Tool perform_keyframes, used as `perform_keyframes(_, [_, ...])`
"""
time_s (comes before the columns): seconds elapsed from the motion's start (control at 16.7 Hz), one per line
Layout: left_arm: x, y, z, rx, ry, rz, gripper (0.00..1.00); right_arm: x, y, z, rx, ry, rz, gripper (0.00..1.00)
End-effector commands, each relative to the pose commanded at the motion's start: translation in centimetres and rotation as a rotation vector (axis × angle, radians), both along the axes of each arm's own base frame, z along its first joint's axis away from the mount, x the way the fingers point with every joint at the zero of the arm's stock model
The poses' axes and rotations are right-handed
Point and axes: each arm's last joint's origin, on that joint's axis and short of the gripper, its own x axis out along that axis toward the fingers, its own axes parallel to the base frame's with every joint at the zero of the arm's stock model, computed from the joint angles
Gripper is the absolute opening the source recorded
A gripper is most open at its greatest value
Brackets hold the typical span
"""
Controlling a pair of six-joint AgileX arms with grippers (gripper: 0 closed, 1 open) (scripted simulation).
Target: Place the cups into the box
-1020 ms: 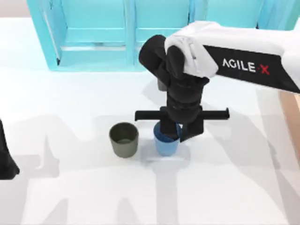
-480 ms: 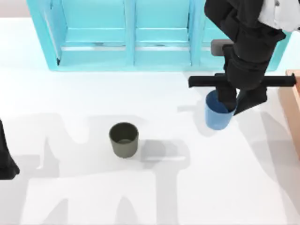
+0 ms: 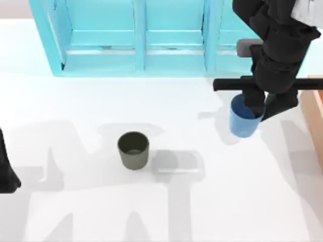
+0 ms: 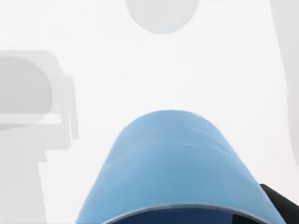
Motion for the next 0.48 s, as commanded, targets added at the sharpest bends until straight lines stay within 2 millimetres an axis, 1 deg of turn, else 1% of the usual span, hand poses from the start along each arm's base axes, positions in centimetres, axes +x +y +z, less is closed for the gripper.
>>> perform_keyframes(0.06, [0.0,0.0,0.0,0.000,0.000,0.000,1.00,0.2,-1.2,0.2,-0.001,0.003,0.000,0.00])
perform_keyframes(0.18, [0.0,0.0,0.0,0.000,0.000,0.000,1.00,0.6,-4.5,0.8,0.000,0.006,0.000,0.00])
perform_keyframes(0.24, [0.0,0.0,0.0,0.000,0.000,0.000,1.00,0.6,-6.7,1.1,0.001,0.006,0.001,0.00])
perform_keyframes(0.36, [0.0,0.0,0.0,0.000,0.000,0.000,1.00,0.2,-11.6,1.8,0.004,0.010,0.003,0.00])
perform_keyframes(0.48, [0.0,0.0,0.0,0.000,0.000,0.000,1.00,-1.0,-16.5,2.5,0.007,0.015,0.000,0.00])
